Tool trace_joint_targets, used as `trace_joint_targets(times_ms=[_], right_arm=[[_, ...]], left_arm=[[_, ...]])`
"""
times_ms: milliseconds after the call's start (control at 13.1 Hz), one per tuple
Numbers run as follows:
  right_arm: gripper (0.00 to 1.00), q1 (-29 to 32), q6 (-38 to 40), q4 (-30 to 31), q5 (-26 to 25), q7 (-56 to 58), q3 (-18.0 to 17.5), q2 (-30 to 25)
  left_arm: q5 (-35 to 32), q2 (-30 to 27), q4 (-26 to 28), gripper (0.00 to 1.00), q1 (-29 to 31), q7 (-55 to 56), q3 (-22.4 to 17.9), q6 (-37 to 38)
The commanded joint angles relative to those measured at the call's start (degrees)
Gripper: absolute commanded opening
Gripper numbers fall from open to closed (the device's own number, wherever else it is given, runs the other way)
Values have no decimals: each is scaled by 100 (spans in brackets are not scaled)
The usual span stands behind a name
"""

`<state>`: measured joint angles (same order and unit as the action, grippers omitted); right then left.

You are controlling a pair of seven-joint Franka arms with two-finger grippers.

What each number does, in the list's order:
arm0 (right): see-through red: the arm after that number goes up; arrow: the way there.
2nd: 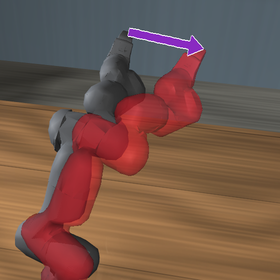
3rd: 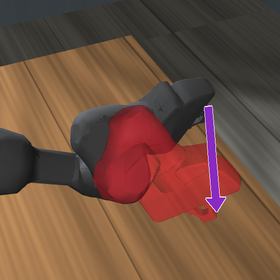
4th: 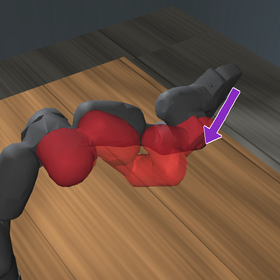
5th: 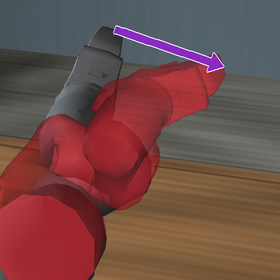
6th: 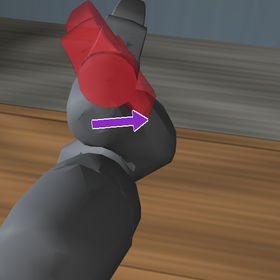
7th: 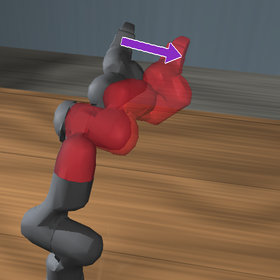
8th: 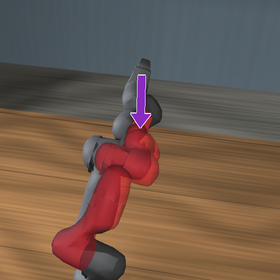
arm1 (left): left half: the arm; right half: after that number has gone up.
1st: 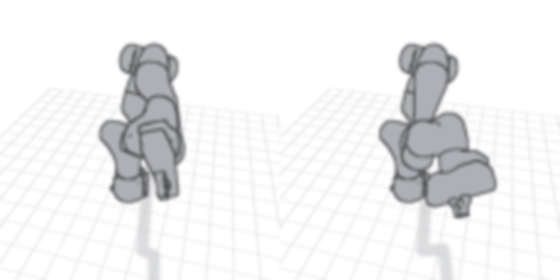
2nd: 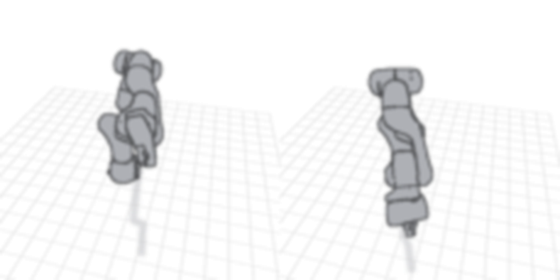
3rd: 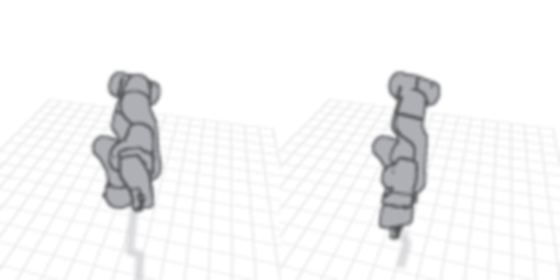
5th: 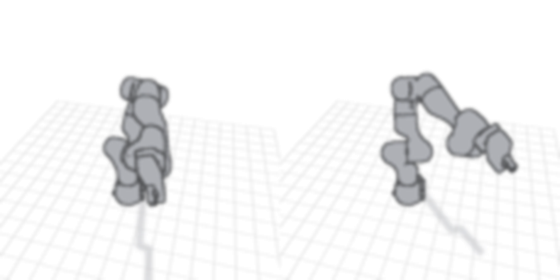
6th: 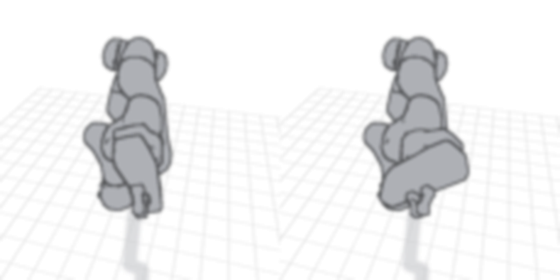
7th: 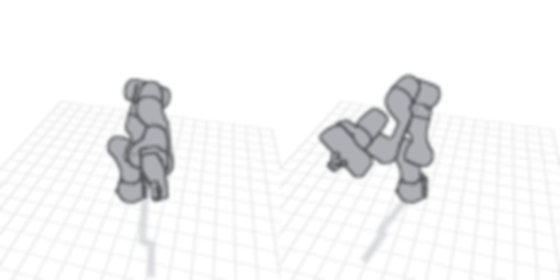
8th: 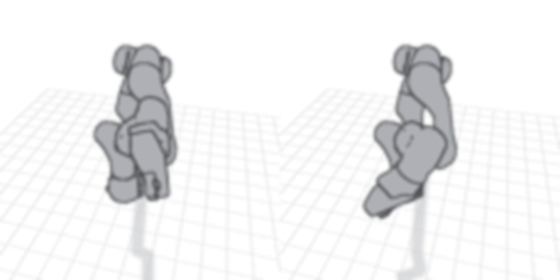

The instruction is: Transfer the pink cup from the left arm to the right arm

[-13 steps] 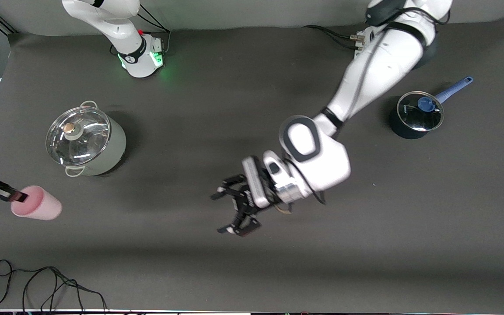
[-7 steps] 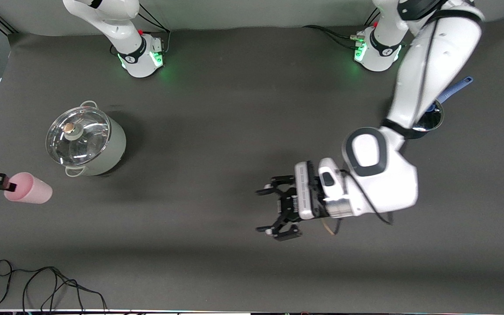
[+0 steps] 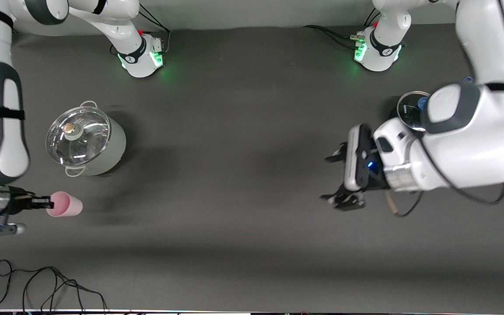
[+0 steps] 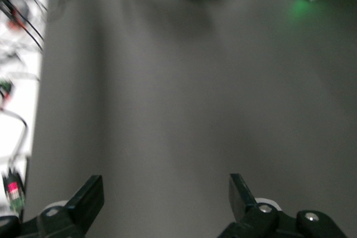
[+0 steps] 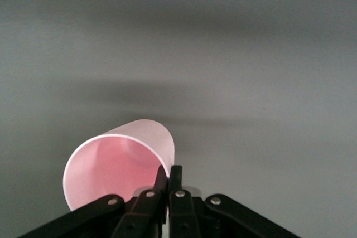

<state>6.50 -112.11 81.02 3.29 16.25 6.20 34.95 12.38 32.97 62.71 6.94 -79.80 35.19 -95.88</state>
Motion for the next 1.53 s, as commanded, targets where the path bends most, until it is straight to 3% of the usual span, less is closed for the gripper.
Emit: trace_joint_targets(times_ms=[0,153,535,916,993,1069,1145,1451], right_arm=[[0,-17,-1159,517,-21,124,4,170],[0,18,-1261,713,-39,351,4,170],[0,9,-1322,538,-12,388,-5,539],[0,44,-1322,379,14,379,-23,786],[31,44,-1322,370,14,379,-23,786],[83,44,-1322,370,14,379,-23,786],[100,44,-1314,370,14,379,-23,777],[100,53,-1261,370,5,379,-23,707]], left_arm=[[-795,-256,-354,100,-61,122,-345,971],[-1576,-317,-479,100,-70,122,-346,1395],[-3362,-634,-470,100,-289,61,-258,1879],[-3435,-616,-488,100,-343,122,-284,1450],[-3426,-616,-488,100,-343,140,-328,1458],[-3426,-625,-488,100,-334,244,-337,1467],[-3435,-625,-488,100,-308,524,-355,1501],[-3470,-634,-479,100,-281,2691,-346,2002]])
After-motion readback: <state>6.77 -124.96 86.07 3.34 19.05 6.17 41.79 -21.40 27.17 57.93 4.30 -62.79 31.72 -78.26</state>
